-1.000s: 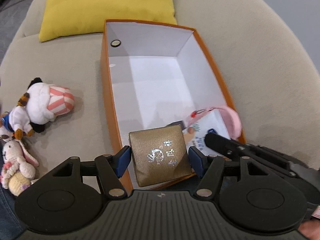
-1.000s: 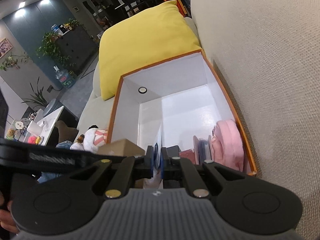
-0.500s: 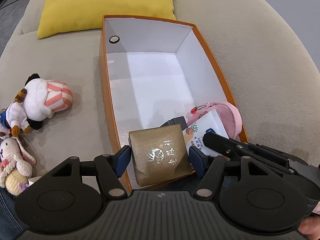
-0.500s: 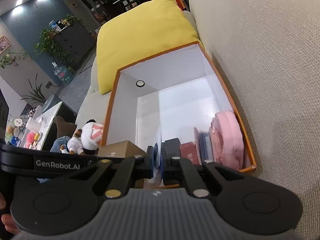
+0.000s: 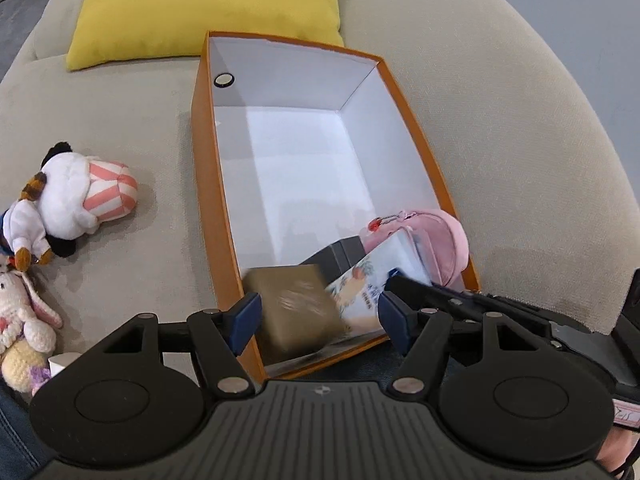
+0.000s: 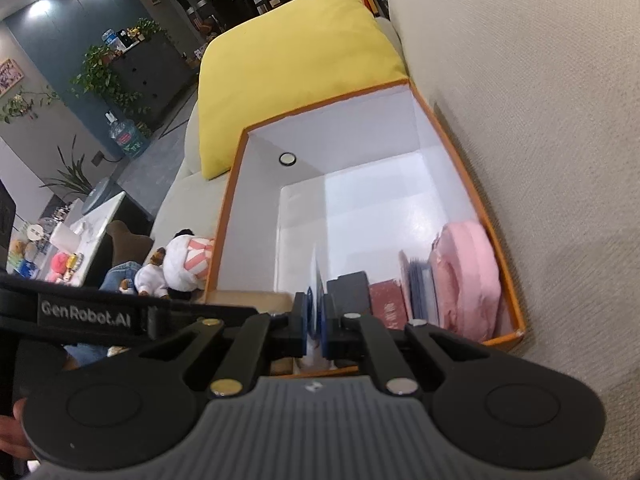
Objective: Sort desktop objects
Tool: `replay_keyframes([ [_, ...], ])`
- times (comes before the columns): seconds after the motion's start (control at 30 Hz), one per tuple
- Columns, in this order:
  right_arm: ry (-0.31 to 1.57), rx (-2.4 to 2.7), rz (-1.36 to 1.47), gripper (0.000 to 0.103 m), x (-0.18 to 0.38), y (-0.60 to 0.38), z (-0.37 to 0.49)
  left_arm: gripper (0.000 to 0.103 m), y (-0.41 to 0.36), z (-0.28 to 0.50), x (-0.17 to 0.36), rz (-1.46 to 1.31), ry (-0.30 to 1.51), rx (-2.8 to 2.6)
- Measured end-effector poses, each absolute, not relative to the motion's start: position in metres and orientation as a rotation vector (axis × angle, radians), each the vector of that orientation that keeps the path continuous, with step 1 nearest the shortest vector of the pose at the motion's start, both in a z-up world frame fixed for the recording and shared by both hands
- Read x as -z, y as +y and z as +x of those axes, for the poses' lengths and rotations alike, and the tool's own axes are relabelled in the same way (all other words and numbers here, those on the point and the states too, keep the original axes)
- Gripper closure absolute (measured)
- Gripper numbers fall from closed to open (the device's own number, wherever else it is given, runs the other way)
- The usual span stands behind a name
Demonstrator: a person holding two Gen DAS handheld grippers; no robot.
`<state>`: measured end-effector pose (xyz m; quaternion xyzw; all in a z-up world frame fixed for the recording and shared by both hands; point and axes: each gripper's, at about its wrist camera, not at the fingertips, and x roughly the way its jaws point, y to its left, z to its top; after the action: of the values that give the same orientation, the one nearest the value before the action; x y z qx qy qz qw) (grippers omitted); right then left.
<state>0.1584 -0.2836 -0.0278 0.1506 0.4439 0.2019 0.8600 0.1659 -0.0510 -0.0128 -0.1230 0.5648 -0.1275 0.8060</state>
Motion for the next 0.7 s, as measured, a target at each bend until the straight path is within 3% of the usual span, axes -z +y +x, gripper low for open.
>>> replay_keyframes([
  [0.27,0.948,-0.429,0.308,0.097,0.032,-0.275,0.160,0.027,-0.041,0.165,0.004,-0.294,1.157,0.279],
  [0.7,0.926,-0.394,-0.040,0.097,0.031,-0.223,0.154,0.028,-0.008,0.161,0.011,-0.313,1.130,0.216],
])
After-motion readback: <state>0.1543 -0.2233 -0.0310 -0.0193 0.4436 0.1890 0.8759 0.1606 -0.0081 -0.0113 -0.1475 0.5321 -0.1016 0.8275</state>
